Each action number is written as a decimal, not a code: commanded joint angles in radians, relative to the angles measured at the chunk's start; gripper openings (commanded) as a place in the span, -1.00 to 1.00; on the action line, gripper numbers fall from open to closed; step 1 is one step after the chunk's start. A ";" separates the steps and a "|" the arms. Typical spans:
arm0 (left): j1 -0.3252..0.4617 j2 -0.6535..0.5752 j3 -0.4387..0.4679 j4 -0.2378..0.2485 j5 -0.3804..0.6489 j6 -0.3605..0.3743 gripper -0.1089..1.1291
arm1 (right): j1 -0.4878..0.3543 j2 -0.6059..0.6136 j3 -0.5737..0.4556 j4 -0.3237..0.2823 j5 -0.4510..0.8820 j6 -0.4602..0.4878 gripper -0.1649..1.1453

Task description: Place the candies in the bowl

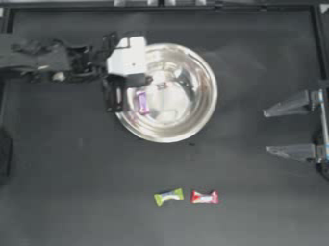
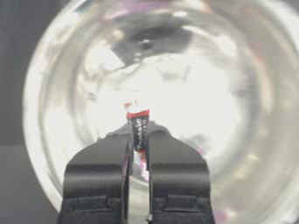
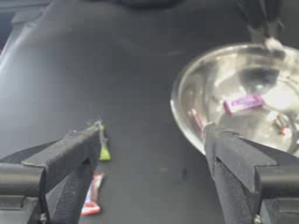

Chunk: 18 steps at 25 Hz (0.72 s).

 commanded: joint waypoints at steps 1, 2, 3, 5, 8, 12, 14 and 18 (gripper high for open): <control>0.035 0.037 -0.058 0.003 -0.009 0.015 -0.27 | 0.000 0.005 -0.009 0.003 -0.009 0.002 0.74; 0.043 0.054 -0.067 0.003 -0.011 0.015 -0.27 | 0.000 0.005 -0.006 0.003 -0.012 0.002 0.74; 0.051 0.067 -0.074 0.003 -0.011 0.017 -0.27 | 0.000 0.005 -0.003 0.006 -0.017 0.002 0.74; 0.057 0.089 -0.084 0.005 -0.011 0.017 -0.27 | 0.000 0.005 0.000 0.011 -0.021 0.002 0.74; 0.058 0.104 -0.089 0.006 -0.023 0.017 -0.24 | 0.000 0.005 0.002 0.009 -0.023 0.002 0.74; 0.058 0.114 -0.095 0.000 -0.043 0.011 0.28 | 0.000 0.006 0.003 0.009 -0.021 0.002 0.74; 0.057 0.117 -0.095 -0.003 -0.044 0.009 0.73 | 0.000 0.003 0.003 0.009 -0.021 0.002 0.74; 0.057 0.114 -0.095 -0.018 -0.044 0.009 0.83 | -0.011 0.000 0.006 0.009 -0.023 0.002 0.74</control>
